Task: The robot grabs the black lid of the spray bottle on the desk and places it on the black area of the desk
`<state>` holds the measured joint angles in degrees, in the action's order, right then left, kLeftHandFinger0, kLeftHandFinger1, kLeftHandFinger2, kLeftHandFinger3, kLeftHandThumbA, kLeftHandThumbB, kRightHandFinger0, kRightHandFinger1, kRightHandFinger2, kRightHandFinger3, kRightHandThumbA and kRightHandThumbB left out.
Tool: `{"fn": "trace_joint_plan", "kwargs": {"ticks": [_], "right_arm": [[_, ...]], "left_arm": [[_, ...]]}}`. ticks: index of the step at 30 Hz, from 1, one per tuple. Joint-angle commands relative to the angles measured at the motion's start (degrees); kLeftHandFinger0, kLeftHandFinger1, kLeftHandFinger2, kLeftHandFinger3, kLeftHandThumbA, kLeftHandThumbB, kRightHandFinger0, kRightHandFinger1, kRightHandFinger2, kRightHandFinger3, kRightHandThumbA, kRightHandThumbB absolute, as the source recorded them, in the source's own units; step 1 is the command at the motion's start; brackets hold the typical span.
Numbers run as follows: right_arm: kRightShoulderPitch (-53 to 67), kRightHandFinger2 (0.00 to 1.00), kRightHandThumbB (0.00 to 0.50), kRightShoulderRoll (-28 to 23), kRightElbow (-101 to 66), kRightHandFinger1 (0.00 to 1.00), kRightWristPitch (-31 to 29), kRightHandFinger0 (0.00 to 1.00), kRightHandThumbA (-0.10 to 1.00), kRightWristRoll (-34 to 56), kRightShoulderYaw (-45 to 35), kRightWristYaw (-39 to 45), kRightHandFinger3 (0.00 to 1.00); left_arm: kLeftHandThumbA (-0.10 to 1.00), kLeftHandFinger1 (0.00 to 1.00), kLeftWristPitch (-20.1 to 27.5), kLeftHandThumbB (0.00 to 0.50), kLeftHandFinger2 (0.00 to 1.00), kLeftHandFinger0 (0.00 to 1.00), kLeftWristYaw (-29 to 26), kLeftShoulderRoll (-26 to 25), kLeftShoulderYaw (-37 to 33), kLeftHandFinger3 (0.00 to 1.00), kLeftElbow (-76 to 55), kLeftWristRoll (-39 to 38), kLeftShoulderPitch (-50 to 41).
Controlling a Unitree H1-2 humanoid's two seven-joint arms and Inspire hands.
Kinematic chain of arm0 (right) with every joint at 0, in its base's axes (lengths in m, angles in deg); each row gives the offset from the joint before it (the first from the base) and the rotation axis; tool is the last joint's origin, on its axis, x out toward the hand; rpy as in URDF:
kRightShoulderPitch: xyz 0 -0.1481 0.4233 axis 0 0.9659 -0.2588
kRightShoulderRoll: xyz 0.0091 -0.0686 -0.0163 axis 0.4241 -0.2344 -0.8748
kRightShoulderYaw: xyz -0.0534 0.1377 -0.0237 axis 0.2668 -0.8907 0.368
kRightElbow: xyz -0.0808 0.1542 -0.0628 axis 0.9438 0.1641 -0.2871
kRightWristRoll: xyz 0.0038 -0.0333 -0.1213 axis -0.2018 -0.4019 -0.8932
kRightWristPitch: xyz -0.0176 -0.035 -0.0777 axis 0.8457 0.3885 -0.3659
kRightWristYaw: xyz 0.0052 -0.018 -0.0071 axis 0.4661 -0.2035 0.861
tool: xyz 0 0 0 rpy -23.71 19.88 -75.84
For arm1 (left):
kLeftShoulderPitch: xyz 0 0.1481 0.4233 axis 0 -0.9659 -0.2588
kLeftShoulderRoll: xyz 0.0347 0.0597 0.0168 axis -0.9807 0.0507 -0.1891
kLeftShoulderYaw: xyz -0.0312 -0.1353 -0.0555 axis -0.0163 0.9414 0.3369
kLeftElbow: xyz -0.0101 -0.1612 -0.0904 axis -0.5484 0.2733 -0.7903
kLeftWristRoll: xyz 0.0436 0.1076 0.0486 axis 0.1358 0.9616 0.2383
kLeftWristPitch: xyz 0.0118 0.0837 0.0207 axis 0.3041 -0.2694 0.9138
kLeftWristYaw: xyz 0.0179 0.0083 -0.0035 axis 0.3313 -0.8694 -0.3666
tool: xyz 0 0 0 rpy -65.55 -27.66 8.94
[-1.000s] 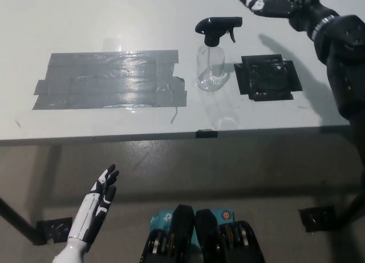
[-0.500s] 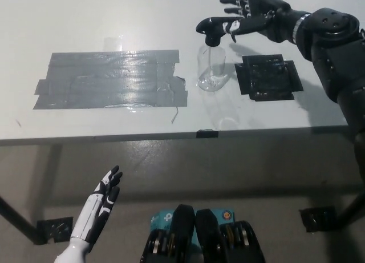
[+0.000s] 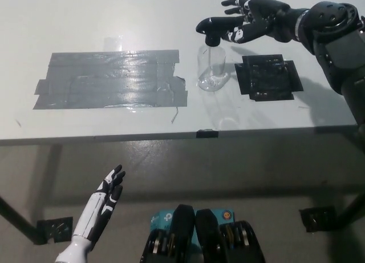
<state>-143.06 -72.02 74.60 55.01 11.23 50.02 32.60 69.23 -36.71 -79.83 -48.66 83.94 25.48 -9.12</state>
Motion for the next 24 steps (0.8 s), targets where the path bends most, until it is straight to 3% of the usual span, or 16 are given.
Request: {"fn": "trace_joint_plan", "kwargs": {"ticks": [1,7,12,19,24], "right_arm": [[-4.8,1.0,0.5,-0.8,-0.6,1.0,-2.2,1.0,0.63,-1.1,-0.1,0.4,1.0],[-5.6,1.0,0.5,-0.1,0.2,1.0,-2.2,1.0,0.59,-0.3,-1.1,1.0,1.0],[-6.1,1.0,0.5,0.4,0.9,1.0,-2.5,1.0,0.63,0.4,-2.1,1.9,1.0],[-6.5,1.0,0.5,1.4,1.0,1.0,-1.7,1.0,0.58,1.0,-3.8,2.3,1.0],[-6.4,1.0,0.5,1.8,1.8,1.0,-2.2,1.0,0.58,0.7,-4.2,2.1,1.0]], "left_arm": [[1.0,1.0,0.8,0.133,1.0,1.0,0.5,-1.0,-0.3,1.0,-1.3,0.4,0.9],[1.0,1.0,1.3,0.127,1.0,1.0,0.6,-1.0,-0.2,1.0,-1.0,0.5,1.2],[1.0,1.0,0.9,0.119,1.0,1.0,0.7,-1.2,-0.3,1.0,-1.2,1.0,1.3],[0.95,1.0,0.1,0.057,1.0,1.0,0.9,-1.5,-0.4,1.0,-2.1,1.2,1.4],[0.94,1.0,0.8,0.041,1.0,1.0,0.6,-1.7,-0.5,1.0,-2.0,1.7,1.6]]}}
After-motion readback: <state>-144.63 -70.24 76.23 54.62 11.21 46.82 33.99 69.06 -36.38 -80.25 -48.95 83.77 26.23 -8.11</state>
